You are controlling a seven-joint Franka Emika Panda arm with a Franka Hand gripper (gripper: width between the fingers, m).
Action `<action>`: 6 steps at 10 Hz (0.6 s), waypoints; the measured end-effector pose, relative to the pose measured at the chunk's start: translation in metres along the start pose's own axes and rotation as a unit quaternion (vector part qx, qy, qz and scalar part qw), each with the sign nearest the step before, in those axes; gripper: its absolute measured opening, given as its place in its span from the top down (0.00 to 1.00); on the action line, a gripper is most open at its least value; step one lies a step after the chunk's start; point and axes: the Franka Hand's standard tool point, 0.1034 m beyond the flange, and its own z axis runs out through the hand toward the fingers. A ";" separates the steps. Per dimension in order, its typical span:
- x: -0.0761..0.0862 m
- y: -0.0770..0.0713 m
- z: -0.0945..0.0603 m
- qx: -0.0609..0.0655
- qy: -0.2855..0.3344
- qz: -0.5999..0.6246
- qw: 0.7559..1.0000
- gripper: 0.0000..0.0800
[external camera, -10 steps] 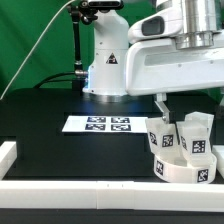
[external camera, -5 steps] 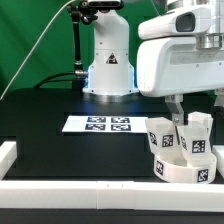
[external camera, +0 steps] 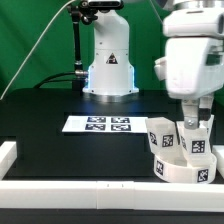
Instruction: Assemble stool
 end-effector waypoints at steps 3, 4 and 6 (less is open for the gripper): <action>-0.003 -0.001 0.007 -0.006 -0.033 -0.127 0.991 0.19; -0.005 0.001 0.007 -0.007 -0.038 -0.168 0.985 0.19; -0.006 0.000 0.009 -0.009 -0.048 -0.226 0.973 0.19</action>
Offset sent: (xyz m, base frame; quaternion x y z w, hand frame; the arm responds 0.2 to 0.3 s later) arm 0.0000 0.0000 0.0000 0.0000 0.0000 -0.1938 0.9810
